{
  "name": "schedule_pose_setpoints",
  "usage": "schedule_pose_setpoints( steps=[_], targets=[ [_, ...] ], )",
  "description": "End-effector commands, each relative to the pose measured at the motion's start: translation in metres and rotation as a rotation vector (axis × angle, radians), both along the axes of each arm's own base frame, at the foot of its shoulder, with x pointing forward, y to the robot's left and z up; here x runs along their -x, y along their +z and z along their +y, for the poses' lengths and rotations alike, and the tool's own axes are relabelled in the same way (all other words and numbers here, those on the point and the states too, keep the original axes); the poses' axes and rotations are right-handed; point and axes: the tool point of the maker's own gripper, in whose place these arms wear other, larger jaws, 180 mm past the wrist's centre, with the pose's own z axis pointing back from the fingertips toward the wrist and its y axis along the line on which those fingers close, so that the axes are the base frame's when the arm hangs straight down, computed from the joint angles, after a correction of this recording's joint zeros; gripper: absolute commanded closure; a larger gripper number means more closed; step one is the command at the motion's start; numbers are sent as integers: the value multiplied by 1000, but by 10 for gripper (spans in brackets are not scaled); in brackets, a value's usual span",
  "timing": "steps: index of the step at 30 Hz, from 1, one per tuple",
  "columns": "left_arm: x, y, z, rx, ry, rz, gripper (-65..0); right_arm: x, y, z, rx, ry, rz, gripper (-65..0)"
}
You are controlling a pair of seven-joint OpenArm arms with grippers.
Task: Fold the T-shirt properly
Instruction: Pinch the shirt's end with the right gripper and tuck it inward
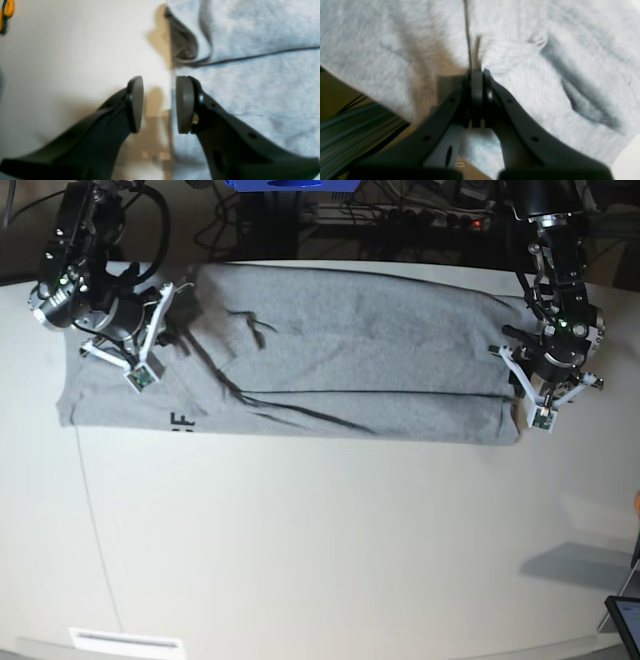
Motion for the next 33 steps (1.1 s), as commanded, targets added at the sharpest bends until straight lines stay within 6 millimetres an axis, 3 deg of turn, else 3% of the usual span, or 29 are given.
schedule_pose_setpoints(
  steps=[1,7,13,20,23,28,33],
  targets=[
    [-9,12,3,-15,-7,-43,-220,-7,9,-7,7,-9,-39,0],
    [-7,11,1,-7,-9,-41,-220,1,5,-18,19,-44,-19,0],
    [-8,8,2,-3,-5,-36,-220,10,6,-2,-79,-27,-12,0],
    [-3,-2,5,6,8,-8,-220,21,12,-7,-161,-52,-10,0],
    [-3,-6,-2,10,-13,5,-220,22,20,1,-243,-36,-23,0],
    [-4,-8,-9,14,-31,9,-220,22,32,10,-410,-158,13,0],
    [-5,-7,-8,13,-30,6,-220,22,29,11,-449,-208,48,0]
  ],
)
